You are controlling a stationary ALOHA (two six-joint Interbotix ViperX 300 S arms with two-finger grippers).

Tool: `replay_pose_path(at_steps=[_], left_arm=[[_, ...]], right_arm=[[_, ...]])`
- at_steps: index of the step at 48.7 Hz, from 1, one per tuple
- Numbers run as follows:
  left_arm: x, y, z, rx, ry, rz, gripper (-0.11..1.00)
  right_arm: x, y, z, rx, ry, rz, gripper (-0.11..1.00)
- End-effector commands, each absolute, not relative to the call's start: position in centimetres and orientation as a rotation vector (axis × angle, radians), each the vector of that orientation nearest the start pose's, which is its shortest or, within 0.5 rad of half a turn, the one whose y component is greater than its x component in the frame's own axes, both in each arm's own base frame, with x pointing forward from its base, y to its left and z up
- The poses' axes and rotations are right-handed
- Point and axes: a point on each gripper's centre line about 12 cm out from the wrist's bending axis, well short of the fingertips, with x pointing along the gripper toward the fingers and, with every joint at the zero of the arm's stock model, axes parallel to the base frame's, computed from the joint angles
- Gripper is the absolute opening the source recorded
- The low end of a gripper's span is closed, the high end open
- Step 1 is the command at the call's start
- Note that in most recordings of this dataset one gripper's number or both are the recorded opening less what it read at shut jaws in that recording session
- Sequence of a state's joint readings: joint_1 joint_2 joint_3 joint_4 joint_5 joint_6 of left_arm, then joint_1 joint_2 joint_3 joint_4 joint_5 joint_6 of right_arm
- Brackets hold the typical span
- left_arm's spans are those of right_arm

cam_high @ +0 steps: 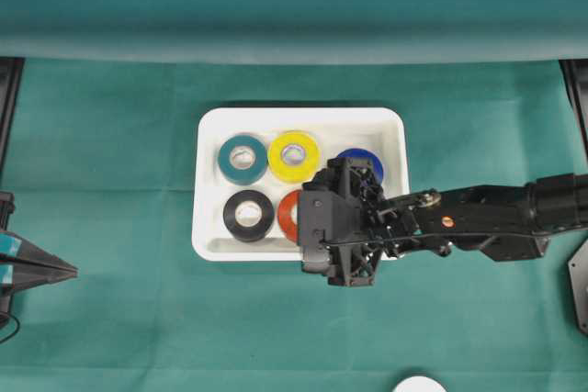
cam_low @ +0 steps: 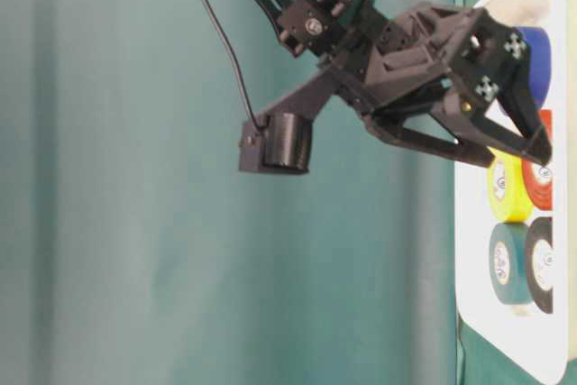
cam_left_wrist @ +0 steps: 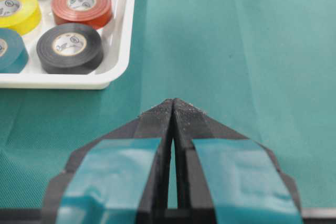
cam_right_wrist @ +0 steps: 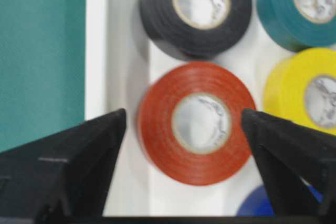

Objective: Put the tape into the white case with the right arm.
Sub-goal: 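Lift the right gripper out of the tray and retract right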

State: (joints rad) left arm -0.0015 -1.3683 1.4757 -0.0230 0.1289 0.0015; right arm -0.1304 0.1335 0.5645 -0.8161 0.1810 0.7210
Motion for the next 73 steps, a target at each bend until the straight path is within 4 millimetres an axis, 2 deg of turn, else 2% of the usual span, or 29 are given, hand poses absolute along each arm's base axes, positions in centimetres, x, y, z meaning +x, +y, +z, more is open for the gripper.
replay_pose_path(at_steps=[1, 11, 33, 49, 56, 73], left_arm=[[13.3, 0.0, 19.0, -0.022, 0.225, 0.001, 0.0], [13.3, 0.0, 19.0, -0.022, 0.225, 0.001, 0.0], [13.3, 0.0, 19.1, -0.02, 0.222, 0.001, 0.0], [13.3, 0.0, 19.1, -0.02, 0.224, -0.001, 0.0], [13.3, 0.0, 19.1, -0.019, 0.221, 0.001, 0.0], [13.3, 0.0, 19.2, -0.019, 0.221, 0.001, 0.0]], right_arm=[[40.0, -6.9, 15.8, -0.088, 0.792, -0.22, 0.64], [37.6, -6.8, 16.3, -0.091, 0.805, -0.236, 0.64], [28.6, -5.3, 15.7, -0.071, 0.821, -0.217, 0.64], [23.4, -4.4, 15.1, -0.06, 0.797, -0.203, 0.64], [22.1, -4.1, 14.8, -0.049, 0.779, -0.192, 0.64], [21.2, -3.2, 15.0, -0.039, 0.728, -0.148, 0.64]])
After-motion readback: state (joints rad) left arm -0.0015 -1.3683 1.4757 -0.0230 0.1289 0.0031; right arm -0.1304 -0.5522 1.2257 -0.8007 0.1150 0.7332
